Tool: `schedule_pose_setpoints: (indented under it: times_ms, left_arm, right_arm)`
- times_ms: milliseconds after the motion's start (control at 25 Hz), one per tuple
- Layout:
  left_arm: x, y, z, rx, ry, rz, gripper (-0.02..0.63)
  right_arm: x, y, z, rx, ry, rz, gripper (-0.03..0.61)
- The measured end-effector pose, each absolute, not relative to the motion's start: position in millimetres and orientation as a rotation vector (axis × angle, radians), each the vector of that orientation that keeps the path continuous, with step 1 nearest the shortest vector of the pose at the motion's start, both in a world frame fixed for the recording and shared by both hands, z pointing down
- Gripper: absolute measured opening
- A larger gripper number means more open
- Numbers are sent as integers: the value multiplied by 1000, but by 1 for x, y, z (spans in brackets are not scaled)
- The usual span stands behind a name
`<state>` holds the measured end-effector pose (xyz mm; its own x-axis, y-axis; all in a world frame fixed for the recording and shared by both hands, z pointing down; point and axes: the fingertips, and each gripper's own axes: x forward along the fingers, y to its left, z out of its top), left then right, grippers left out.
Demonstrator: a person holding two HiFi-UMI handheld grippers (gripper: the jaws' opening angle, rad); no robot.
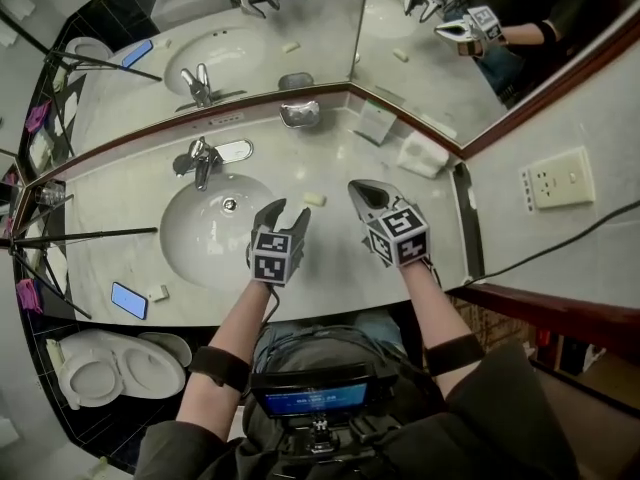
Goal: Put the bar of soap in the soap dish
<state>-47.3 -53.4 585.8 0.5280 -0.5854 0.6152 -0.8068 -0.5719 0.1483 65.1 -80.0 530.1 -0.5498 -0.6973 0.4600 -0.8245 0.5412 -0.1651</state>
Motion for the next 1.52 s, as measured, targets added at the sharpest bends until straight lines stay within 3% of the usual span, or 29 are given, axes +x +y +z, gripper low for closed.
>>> schedule_pose_setpoints:
  times_ms: [240, 360, 920, 1280, 1520]
  left_arm:
    - [-16, -60, 639, 2273, -1033, 843, 368]
    - [-7, -66, 665, 2242, -1014, 892, 399]
    - [-8, -85, 745, 2094, -1037, 1039, 394]
    - [-7, -86, 754, 2112, -1079, 1051, 253]
    - [-10, -85, 751, 2127, -1106, 1045, 242]
  right_arm:
    - [72, -78, 541, 1267, -2423, 547, 18]
    - [78, -76, 547, 1278, -2414, 565, 18]
    - [107, -73, 571, 1307, -2359, 593, 18]
    - [119, -69, 571, 1323, -2338, 586, 18]
    - [123, -65, 569, 1328, -2334, 585, 18]
